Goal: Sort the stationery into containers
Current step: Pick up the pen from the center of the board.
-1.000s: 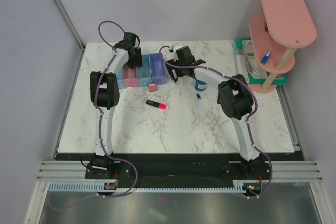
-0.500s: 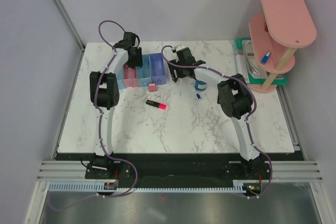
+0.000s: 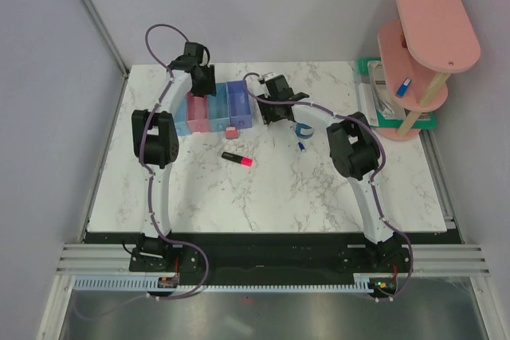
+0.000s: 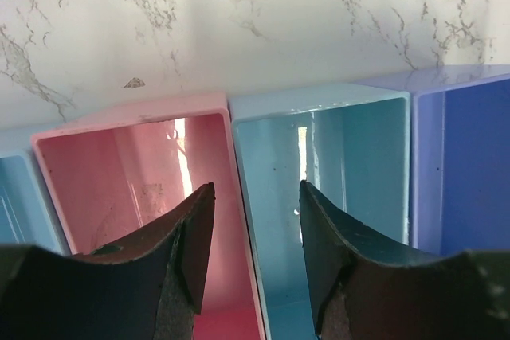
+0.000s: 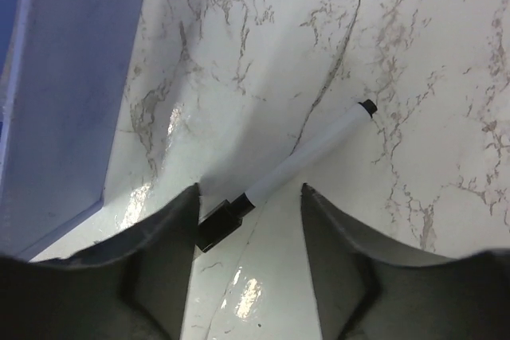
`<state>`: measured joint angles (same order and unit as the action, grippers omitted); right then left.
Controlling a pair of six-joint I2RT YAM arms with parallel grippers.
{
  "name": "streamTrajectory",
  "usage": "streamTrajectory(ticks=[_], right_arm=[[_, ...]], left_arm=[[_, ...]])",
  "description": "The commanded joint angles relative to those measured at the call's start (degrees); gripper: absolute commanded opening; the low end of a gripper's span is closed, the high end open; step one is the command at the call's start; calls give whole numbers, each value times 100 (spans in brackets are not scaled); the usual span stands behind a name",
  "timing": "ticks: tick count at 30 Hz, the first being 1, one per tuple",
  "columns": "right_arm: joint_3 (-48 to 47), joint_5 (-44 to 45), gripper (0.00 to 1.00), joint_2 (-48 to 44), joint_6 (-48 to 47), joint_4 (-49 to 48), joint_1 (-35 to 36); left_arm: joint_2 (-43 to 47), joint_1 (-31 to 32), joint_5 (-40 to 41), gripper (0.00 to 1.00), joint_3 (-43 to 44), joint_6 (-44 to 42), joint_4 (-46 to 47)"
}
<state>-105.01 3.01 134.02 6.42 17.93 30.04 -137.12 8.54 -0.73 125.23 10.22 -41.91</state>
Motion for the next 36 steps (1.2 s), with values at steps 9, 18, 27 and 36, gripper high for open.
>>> streamTrajectory(ticks=[9, 18, 27, 36], right_arm=[[-11, -116, 4, 195, 44, 325, 107], [-177, 323, 0, -138, -26, 334, 81], [-748, 684, 0, -411, -96, 439, -25], [-1407, 675, 0, -508, -176, 518, -25]], left_arm=[[748, 8, -393, 54, -34, -204, -1], [1205, -1, -68, 54, -148, -555, -10], [1539, -264, 530, 54, -727, -978, -10], [1355, -739, 1127, 49, -957, -1215, 60]])
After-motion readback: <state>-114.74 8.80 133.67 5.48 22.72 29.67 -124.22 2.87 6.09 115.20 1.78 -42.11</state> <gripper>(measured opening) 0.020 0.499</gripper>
